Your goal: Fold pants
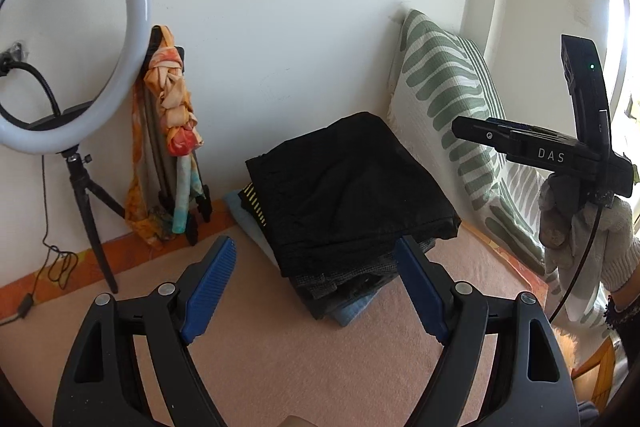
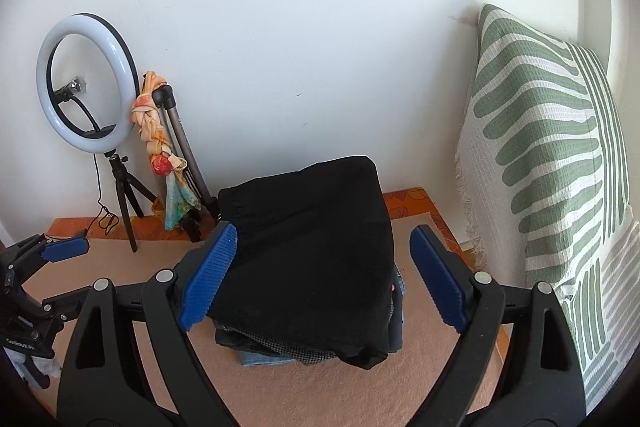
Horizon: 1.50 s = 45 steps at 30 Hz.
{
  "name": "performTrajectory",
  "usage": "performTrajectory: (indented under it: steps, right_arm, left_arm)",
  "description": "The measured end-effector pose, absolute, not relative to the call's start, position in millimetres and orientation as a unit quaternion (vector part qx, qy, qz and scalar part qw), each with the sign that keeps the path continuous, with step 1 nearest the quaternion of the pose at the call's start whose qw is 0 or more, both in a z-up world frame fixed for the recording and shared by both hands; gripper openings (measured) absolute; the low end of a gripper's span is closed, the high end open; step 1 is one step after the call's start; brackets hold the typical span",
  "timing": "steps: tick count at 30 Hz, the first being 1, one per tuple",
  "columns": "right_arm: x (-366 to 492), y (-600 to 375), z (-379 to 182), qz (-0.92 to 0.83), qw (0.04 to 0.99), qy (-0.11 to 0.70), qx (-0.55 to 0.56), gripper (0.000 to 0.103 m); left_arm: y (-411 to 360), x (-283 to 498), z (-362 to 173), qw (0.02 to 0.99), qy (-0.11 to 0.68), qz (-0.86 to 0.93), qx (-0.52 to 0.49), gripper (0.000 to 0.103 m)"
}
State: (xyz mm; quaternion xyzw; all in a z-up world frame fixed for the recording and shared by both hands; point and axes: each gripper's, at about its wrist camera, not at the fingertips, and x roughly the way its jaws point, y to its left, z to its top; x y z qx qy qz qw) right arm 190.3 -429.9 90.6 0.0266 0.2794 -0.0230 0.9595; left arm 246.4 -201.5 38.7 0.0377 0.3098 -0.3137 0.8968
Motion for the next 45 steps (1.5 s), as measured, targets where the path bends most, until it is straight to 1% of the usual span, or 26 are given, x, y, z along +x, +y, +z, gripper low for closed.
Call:
performTrajectory:
  steps: [5,14,18,20,22,24,26,29,37,45]
  right_arm:
    - [149,-401,93,-0.031,0.961,0.272,0.034,0.093]
    - [80,-345,87,-0.032,0.964,0.265,0.016,0.094]
    - [56,-324,79,-0.030,0.964,0.265,0.008,0.098]
    - [46,-316,75,-0.031,0.964,0.265,0.008,0.099]
    - [38,-311,70,-0.033,0.964,0.263,0.012,0.102]
    - [30,-305,65,-0.035,0.965,0.258,0.012,0.103]
    - [25,-300,60,-0.040,0.966,0.253,0.010,0.103]
    - [21,-295,52,-0.046,0.968,0.247,0.014,0.103]
    - [22,-291,30,-0.061,0.968,0.241,0.018,0.103]
    - [28,-297,12,-0.066,0.964,0.256,0.026,0.103]
  left_arm:
    - [-170,206,44,0.903,0.300,-0.305,0.038,0.082]
    - [-121,142,45,0.906,0.294,-0.304,0.029,0.082]
    - [-103,118,41,0.909,0.286,-0.302,0.025,0.082]
    - [-95,109,38,0.910,0.285,-0.301,0.020,0.082]
    - [-87,102,35,0.912,0.282,-0.296,0.016,0.082]
    - [-80,96,32,0.915,0.279,-0.292,0.012,0.084]
    - [-74,93,30,0.916,0.276,-0.292,0.006,0.091]
    - [-69,91,25,0.915,0.277,-0.293,0.004,0.096]
    - [-66,92,13,0.922,0.271,-0.275,0.012,0.097]
    - [-63,99,1,0.922,0.285,-0.263,0.006,0.097]
